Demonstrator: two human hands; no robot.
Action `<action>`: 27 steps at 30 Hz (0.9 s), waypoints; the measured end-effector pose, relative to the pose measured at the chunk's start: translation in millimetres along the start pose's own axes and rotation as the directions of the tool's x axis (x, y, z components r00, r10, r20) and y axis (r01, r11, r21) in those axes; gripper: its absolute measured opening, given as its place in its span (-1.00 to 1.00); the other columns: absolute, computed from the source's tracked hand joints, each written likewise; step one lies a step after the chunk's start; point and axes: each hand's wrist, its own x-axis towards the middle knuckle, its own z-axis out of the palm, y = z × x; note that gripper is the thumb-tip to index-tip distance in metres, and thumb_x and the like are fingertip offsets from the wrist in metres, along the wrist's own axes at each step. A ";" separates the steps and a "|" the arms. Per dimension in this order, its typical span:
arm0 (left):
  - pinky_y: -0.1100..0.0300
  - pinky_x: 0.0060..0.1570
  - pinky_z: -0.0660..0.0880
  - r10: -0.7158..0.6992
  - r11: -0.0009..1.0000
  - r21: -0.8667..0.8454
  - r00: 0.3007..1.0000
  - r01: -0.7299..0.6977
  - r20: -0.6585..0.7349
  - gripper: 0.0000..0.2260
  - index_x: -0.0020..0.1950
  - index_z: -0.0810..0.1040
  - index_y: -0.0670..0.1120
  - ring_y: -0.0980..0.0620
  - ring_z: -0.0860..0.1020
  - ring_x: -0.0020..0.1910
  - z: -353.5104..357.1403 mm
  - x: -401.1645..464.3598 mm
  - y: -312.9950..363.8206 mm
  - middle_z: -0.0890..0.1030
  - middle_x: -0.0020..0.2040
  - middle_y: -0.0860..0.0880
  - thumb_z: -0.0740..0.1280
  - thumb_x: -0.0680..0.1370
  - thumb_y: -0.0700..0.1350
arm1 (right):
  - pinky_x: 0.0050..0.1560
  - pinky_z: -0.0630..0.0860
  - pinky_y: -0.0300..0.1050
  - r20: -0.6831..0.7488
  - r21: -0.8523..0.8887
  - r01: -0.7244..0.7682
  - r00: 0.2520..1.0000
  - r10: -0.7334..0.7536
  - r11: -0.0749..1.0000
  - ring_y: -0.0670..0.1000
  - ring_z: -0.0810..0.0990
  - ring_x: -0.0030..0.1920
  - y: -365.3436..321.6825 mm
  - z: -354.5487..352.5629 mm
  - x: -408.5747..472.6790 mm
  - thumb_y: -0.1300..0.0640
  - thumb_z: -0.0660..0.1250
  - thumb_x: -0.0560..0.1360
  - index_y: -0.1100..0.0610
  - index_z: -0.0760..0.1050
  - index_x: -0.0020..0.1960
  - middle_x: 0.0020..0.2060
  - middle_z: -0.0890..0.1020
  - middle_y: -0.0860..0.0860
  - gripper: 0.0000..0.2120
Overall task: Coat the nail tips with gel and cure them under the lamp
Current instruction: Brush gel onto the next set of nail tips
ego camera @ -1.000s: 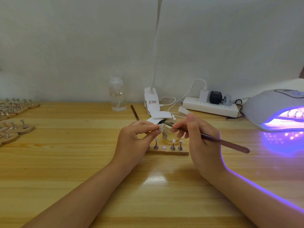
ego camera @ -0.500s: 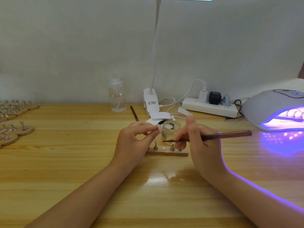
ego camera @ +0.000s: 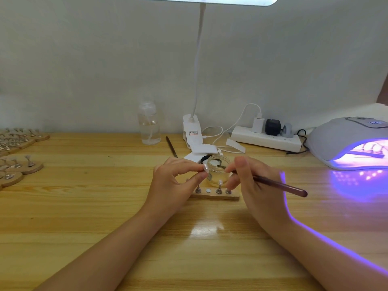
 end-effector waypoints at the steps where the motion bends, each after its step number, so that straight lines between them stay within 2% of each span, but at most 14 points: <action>1: 0.05 0.11 0.42 -0.003 1.000 -0.012 1.000 0.003 0.006 -0.82 -0.15 0.63 0.05 0.22 0.54 -0.09 -0.1 0.0 -0.4 0.61 -0.24 0.19 0.39 0.28 0.01 | -0.40 0.53 -0.21 0.023 -0.035 0.026 0.999 -0.025 0.999 -0.16 0.60 -0.43 -0.5 -0.1 0.8 -0.25 0.16 0.48 -0.16 0.49 -0.21 -0.45 0.59 -0.15 -0.76; 2: 0.15 0.05 0.44 -0.009 1.000 -0.026 1.000 0.009 0.013 -0.84 -0.16 0.63 0.05 0.23 0.53 -0.10 0.1 0.2 -1.0 0.61 -0.24 0.20 0.41 0.28 -0.02 | -0.37 0.54 -0.21 0.044 -0.072 0.044 0.998 -0.040 0.996 -0.17 0.60 -0.38 -0.8 0.2 1.5 -0.19 0.22 0.46 -0.13 0.50 -0.20 -0.41 0.60 -0.17 -0.81; 4: 0.26 -0.06 0.46 -0.016 0.999 -0.037 0.999 0.017 0.030 -0.85 -0.16 0.64 0.03 0.23 0.53 -0.11 0.2 0.3 -3.2 0.62 -0.23 0.17 0.46 0.31 -0.13 | -0.21 0.53 -0.22 0.069 -0.152 0.080 0.995 -0.070 0.985 -0.16 0.61 -0.24 -0.7 1.9 2.0 -0.13 0.31 0.39 0.02 0.56 -0.17 -0.29 0.63 -0.15 -0.78; 6: 0.39 -0.11 0.43 0.000 1.000 -0.024 0.999 0.001 0.043 -0.82 -0.13 0.64 0.00 0.19 0.53 -0.10 -0.3 0.0 -4.7 0.63 -0.22 0.10 0.47 0.33 -0.22 | -0.05 0.53 -0.11 0.098 -0.189 0.121 0.990 -0.104 0.975 -0.08 0.61 -0.10 1.1 3.8 1.1 -0.07 0.42 0.32 0.12 0.58 -0.09 -0.16 0.64 -0.07 -0.70; 8: 0.45 -0.12 0.40 0.029 0.999 -0.014 0.998 -0.029 0.050 -0.83 -0.11 0.65 -0.03 0.17 0.54 -0.10 -0.9 -0.2 -4.4 0.65 -0.22 0.04 0.46 0.33 -0.21 | 0.01 0.53 0.02 0.128 -0.179 0.122 0.987 -0.100 0.976 -0.03 0.61 -0.04 3.7 5.3 -0.2 0.03 0.47 0.28 0.15 0.56 -0.04 -0.11 0.64 -0.02 -0.69; 11: 0.31 -0.02 0.43 0.050 0.999 -0.007 0.996 -0.050 0.071 -0.82 -0.09 0.64 0.00 0.17 0.54 -0.10 -0.7 -0.1 -2.4 0.66 -0.21 0.05 0.43 0.32 -0.09 | 0.04 0.52 0.05 0.165 -0.157 0.119 0.982 -0.093 0.980 -0.03 0.60 -0.02 5.7 5.7 -0.3 0.09 0.46 0.30 0.14 0.55 -0.02 -0.09 0.64 -0.01 -0.72; 14: 0.02 0.05 0.44 0.071 0.997 0.018 0.993 -0.073 0.092 -0.77 -0.08 0.61 0.06 0.19 0.54 -0.11 -0.1 -0.6 -1.6 0.63 -0.24 0.16 0.38 0.29 0.03 | 0.03 0.51 -0.14 0.179 -0.144 0.150 0.976 -0.124 0.978 -0.11 0.58 -0.03 7.6 5.4 -0.8 0.13 0.43 0.35 0.13 0.56 -0.03 -0.10 0.63 -0.05 -0.78; 16: -0.05 0.03 0.46 0.064 0.998 0.020 0.992 -0.067 0.107 -0.78 -0.09 0.62 0.07 0.19 0.55 -0.13 -1.0 -1.2 -1.0 0.63 -0.24 0.18 0.37 0.29 0.05 | 0.02 0.48 -0.28 0.181 -0.144 0.155 0.975 -0.128 0.977 -0.14 0.55 -0.04 9.3 5.6 -0.6 0.15 0.43 0.35 0.15 0.56 -0.03 -0.11 0.61 -0.06 -0.80; 18: 0.08 -0.03 0.52 0.034 0.999 -0.020 0.992 -0.032 0.122 -0.78 -0.09 0.63 0.07 0.21 0.57 -0.16 -1.8 -0.8 -1.0 0.62 -0.21 0.21 0.39 0.29 0.05 | 0.03 0.42 -0.39 0.176 -0.142 0.143 0.977 -0.118 0.979 -0.16 0.53 -0.02 10.8 5.8 -0.4 0.16 0.43 0.35 0.14 0.55 -0.04 -0.11 0.59 -0.09 -0.80; 21: 0.47 -0.06 0.43 -0.031 0.999 -0.013 0.988 0.033 0.150 -0.63 0.05 0.54 0.12 0.32 0.54 -0.07 -3.0 2.1 -4.3 0.59 -0.11 0.25 0.45 0.26 0.04 | 0.04 0.36 -0.47 0.171 -0.139 0.117 0.981 -0.093 0.983 -0.19 0.53 -0.02 14.1 4.0 -0.1 0.14 0.43 0.35 0.08 0.53 -0.05 -0.12 0.58 -0.14 -0.81; 24: 0.54 -0.08 0.38 -0.106 0.994 0.022 0.952 0.104 0.287 -0.46 0.15 0.42 0.18 0.34 0.51 -0.02 -7.1 3.5 -10.8 0.56 -0.01 0.19 0.50 0.23 0.01 | 0.03 0.39 -0.42 0.203 -0.157 0.118 0.976 -0.085 0.980 -0.18 0.54 -0.04 18.2 1.2 -0.4 0.19 0.48 0.35 0.08 0.54 -0.06 -0.13 0.58 -0.16 -0.80; 27: 0.50 -0.10 0.39 -0.129 0.992 0.049 0.928 0.120 0.350 -0.47 0.11 0.39 0.22 0.29 0.52 -0.09 -10.2 2.3 -16.5 0.60 -0.07 0.11 0.54 0.26 -0.07 | 0.01 0.42 -0.38 0.234 -0.181 0.138 0.968 -0.094 0.974 -0.18 0.53 -0.04 20.2 1.0 0.0 0.20 0.49 0.34 0.10 0.55 -0.08 -0.15 0.56 -0.19 -0.81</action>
